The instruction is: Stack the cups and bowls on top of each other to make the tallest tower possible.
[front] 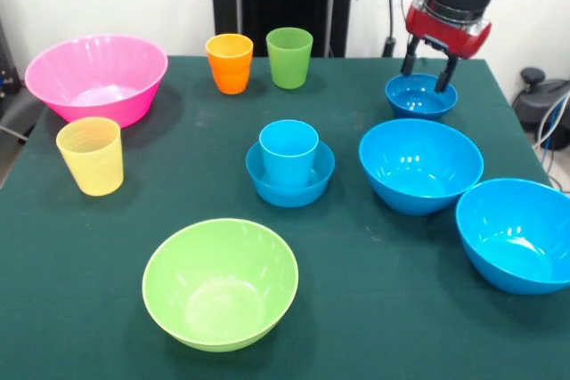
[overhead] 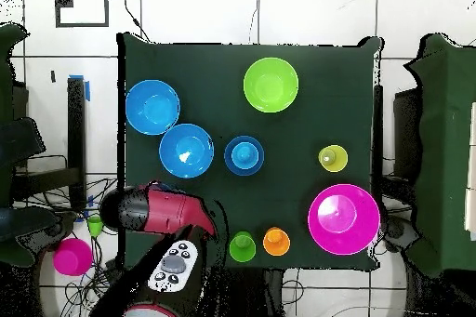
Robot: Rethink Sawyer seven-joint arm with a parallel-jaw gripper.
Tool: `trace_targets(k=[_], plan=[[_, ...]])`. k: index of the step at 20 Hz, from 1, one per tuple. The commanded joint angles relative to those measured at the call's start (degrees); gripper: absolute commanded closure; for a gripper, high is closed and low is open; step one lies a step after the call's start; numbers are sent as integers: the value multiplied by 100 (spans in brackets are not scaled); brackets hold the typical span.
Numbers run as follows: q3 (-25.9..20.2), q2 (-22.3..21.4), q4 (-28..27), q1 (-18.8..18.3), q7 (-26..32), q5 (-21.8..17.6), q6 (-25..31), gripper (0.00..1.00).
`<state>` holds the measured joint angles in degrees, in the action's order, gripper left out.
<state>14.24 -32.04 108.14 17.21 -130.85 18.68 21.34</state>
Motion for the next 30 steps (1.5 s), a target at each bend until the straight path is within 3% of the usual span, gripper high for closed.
trace_targets(k=[1,7,11,30], plan=[[-563,393,158,396,-1586,564,-311,0],[-475,512,77,651,-1627,889,-353,0],[-538,658,65,608,-1517,1016,-604,0],[-498,1333,-444,630,-1350,1182,-1126,0]])
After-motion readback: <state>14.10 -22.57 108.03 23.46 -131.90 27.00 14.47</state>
